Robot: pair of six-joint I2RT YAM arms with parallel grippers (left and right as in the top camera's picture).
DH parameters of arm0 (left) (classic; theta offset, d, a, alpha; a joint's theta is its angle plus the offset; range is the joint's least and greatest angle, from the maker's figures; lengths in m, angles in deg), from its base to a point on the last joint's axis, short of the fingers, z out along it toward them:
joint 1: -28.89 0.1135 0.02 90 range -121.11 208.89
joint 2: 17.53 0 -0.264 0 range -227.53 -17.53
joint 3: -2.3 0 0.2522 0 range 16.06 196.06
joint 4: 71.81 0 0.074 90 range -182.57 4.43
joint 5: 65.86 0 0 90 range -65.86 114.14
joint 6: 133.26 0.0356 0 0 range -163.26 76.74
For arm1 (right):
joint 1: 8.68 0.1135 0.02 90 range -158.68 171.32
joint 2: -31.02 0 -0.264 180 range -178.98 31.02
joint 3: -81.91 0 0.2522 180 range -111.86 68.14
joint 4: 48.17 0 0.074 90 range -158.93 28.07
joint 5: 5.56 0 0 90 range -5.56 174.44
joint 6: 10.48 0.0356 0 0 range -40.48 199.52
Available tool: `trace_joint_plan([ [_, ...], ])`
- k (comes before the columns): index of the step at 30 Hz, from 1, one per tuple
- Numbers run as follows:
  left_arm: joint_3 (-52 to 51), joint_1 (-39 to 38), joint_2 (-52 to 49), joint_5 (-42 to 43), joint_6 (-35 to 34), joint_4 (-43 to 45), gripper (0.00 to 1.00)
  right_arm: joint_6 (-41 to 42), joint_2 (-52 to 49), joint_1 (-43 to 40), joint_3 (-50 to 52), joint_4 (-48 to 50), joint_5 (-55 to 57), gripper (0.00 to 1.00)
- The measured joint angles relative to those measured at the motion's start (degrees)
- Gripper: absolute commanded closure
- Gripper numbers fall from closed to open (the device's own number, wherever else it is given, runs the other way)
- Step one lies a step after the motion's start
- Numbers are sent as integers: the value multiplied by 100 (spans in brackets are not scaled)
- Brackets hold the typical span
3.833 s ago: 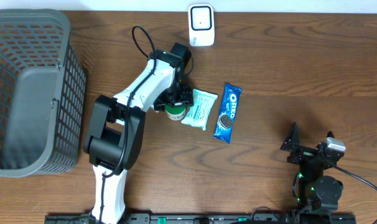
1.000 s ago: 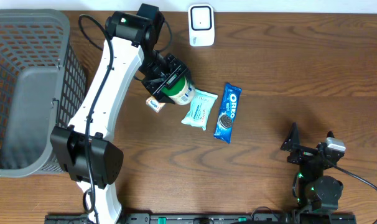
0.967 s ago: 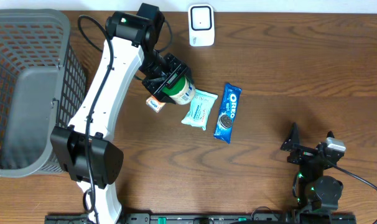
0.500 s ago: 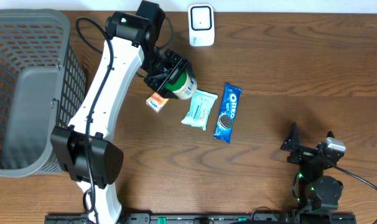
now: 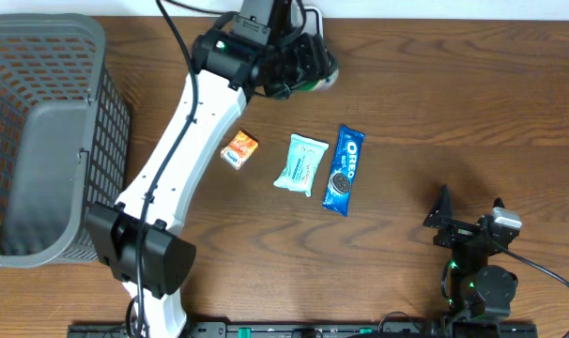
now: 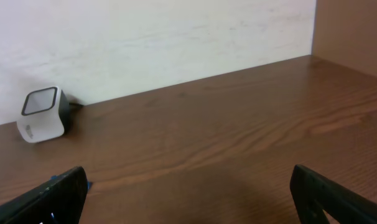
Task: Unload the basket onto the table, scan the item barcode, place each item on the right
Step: 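Carry the Knorr jar to the white scanner and hold it there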
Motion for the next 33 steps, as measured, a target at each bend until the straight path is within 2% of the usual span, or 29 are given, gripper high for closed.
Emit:
trace_joint_plan([
  [7, -7, -120, 0, -1755, 529, 1222, 77, 0, 0, 0, 0, 0, 0, 1],
  [14, -7, -131, -87, -2704, 1141, 2479, 75, 0, 0, 0, 0, -2, 0, 1],
  [20, -7, -131, -680, -3268, 1530, 3436, 73, 0, 0, 0, 0, 0, 0, 1],
  [26, -7, -131, -1587, -3469, 2035, 4656, 67, 0, 0, 0, 0, -2, 0, 1],
  [33, -9, -133, -2398, -3672, 2492, 5805, 67, 0, 0, 0, 0, 0, 0, 1],
])
